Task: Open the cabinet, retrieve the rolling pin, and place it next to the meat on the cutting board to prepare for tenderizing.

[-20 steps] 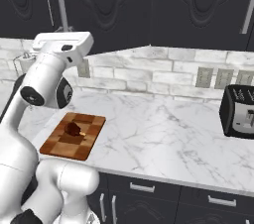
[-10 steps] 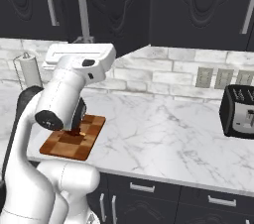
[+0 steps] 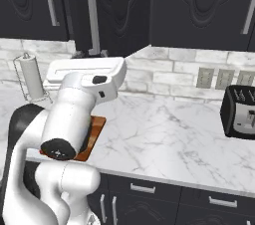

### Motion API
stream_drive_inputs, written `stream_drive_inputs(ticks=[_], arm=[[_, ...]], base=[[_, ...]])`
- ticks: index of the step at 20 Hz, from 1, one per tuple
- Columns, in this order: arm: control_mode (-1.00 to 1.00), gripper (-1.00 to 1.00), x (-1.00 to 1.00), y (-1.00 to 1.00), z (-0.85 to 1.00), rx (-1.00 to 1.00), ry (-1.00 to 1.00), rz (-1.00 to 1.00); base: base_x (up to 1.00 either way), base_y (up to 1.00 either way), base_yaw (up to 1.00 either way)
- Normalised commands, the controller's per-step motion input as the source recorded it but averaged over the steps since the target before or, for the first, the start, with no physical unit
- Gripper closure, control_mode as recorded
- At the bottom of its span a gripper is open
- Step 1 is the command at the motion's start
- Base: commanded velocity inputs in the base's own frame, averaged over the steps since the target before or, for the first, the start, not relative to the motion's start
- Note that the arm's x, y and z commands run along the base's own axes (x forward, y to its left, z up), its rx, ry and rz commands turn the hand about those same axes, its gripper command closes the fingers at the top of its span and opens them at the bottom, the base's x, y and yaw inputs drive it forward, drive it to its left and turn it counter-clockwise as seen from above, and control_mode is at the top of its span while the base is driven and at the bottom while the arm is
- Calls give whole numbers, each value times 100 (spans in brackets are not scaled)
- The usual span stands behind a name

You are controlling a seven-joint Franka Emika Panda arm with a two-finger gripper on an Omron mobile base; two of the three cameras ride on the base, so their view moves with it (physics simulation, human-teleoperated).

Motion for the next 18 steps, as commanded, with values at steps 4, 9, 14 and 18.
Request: stream_drive_inputs(ticks=[4,9,14,18], arm=[[-100,-100,-98,1,0,0,-23,12],[-100,-100,-95,28,1,-6,-25,5],[-100,-100,-34,86,-19,-13,-3,0],[-100,-100,1,100,-40,-21,13,-8]], base=[[0,0,0],[0,0,0],[0,0,0],[0,0,0]])
